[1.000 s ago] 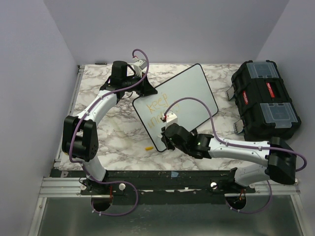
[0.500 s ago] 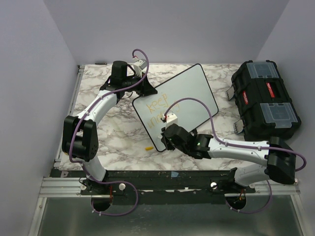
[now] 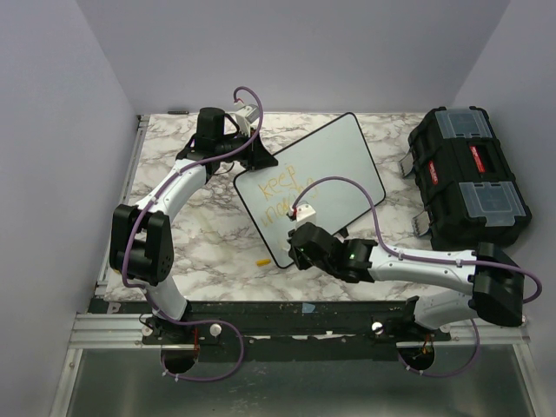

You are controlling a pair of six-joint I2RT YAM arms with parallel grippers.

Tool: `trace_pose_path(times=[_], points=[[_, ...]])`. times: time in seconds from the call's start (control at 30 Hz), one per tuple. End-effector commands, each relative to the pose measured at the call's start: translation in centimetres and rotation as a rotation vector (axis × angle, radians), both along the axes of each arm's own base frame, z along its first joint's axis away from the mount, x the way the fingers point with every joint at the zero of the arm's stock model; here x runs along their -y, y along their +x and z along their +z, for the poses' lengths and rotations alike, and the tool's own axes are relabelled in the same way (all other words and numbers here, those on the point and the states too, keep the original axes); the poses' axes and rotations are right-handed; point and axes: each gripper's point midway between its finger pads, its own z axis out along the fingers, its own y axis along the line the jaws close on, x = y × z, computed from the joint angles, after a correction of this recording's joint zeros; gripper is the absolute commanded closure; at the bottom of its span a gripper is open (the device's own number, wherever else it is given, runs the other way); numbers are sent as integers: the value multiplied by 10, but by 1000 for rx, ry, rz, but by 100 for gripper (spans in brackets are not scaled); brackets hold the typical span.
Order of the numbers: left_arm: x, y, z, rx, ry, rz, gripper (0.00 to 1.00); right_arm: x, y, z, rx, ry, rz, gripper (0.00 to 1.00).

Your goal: Write a sentence on the whiteboard

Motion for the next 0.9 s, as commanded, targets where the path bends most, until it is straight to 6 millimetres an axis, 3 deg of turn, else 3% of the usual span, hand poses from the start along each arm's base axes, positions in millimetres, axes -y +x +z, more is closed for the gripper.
trace_pose_path(times=[0.0, 0.33, 0.87], points=[[13, -21, -25, -6, 42, -104, 100, 16, -1, -11, -11, -50, -45, 99], [13, -21, -25, -6, 41, -104, 100, 15, 18, 7, 57, -40, -139, 99], [13, -22, -25, -9, 41, -105, 100, -3, 34, 27, 114, -30, -154, 99]])
